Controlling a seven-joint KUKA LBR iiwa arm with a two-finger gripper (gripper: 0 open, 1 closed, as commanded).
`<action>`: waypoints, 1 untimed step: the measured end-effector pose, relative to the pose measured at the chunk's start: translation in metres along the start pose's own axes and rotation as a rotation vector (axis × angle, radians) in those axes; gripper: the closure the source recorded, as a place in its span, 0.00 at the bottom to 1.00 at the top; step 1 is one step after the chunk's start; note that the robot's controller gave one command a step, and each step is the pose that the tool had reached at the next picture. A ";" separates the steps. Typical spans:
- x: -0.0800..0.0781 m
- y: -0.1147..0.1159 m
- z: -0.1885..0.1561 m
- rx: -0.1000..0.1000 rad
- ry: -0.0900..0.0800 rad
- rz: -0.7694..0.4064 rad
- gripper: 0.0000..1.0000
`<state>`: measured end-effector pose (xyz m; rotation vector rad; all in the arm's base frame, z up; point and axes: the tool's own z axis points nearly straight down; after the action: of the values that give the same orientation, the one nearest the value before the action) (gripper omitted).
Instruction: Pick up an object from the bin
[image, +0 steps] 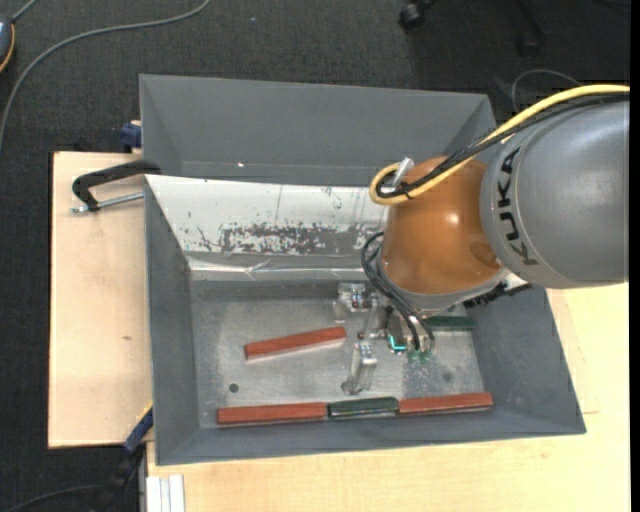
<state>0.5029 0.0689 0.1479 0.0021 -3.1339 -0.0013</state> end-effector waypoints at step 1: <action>-0.059 0.035 0.079 -0.002 -0.012 -0.118 0.00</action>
Offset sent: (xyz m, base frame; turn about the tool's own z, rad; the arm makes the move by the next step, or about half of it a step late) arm 0.0566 0.0325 -0.0767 -0.1158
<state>0.5610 0.1037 0.0684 0.1871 -3.1406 -0.0044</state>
